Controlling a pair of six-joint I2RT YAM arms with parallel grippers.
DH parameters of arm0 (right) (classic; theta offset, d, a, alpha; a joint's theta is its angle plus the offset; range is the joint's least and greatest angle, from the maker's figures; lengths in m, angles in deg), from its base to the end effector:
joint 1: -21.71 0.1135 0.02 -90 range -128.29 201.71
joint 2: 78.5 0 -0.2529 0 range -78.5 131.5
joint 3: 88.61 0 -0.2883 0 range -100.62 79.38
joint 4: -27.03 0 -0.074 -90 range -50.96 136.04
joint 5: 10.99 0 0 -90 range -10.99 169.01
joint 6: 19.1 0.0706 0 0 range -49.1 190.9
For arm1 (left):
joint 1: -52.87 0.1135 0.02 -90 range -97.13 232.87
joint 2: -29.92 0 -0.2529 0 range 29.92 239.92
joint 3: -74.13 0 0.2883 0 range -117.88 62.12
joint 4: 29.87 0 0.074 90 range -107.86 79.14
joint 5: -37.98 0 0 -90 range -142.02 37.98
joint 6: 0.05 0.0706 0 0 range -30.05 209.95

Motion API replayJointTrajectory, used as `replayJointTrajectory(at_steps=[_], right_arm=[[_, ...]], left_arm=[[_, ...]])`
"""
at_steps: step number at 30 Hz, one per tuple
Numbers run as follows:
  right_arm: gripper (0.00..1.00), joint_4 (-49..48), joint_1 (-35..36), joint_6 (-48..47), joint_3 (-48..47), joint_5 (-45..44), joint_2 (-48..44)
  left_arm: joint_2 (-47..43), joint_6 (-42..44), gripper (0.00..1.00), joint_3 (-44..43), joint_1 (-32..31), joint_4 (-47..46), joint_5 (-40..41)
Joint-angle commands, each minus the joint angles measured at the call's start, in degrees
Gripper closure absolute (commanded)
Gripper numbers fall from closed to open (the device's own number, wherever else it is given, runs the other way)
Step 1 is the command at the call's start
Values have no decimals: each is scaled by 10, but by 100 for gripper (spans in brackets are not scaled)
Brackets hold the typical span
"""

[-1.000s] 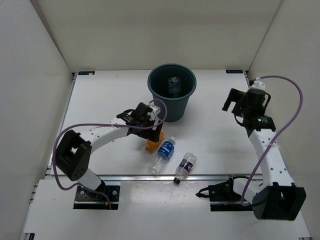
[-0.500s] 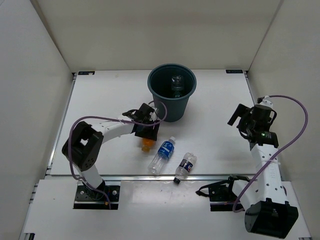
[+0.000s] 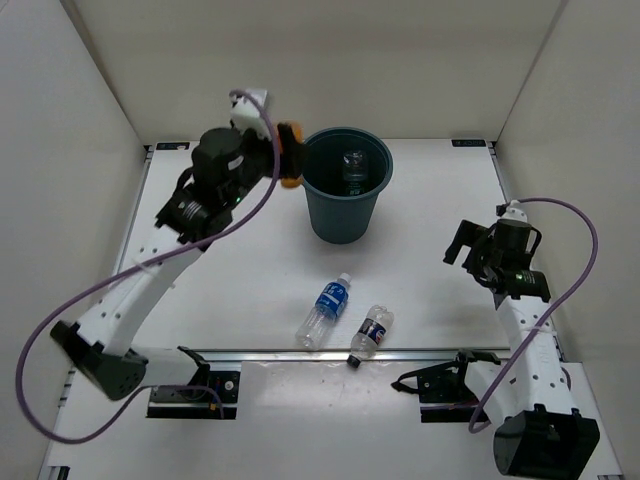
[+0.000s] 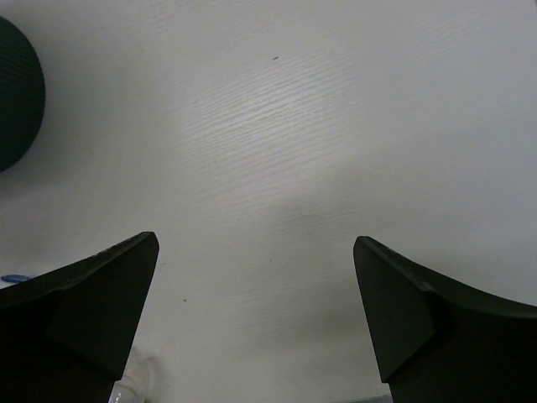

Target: Put the plastic bottles in the bin

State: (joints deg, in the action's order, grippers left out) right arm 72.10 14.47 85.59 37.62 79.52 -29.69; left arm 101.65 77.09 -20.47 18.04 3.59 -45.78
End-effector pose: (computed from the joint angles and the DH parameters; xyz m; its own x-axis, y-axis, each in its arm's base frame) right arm 0.2493 -0.0310 0.2356 -0.5880 0.3303 -0.7384 0.2774 0.9398 0.1995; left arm 0.2901 -0.1925 0.4392 -0.2539 -0.0929 -0.9628 0.4344 0.8784 -0.1993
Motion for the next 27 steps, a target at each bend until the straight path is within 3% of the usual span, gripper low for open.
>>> replayJointTrajectory(at_steps=[1,5,8,10,11,13,15,23,27], right_arm=[[1,12,16,-20,-10,13,-26],[2,65,68,6,-3,9,-36],[2,94,128,53,4,0,-22],[2,101,160,90,13,3,-21],[2,104,186,96,22,7,-21],[1,97,216,118,25,20,-15],[1,107,256,126,16,47,7],[1,135,424,211,-3,37,52],[1,123,470,246,1,41,79]], left_arm=[[111,30,47,-82,-4,-68,11],[263,6,43,-236,7,-59,-1],[377,-18,44,-370,13,11,21],[422,-27,36,-422,13,46,16],[431,-30,22,-431,13,50,23],[416,-29,8,-409,12,33,24],[396,-23,1,-372,11,14,14],[334,0,2,-334,5,72,46],[237,5,2,-231,14,92,70]])
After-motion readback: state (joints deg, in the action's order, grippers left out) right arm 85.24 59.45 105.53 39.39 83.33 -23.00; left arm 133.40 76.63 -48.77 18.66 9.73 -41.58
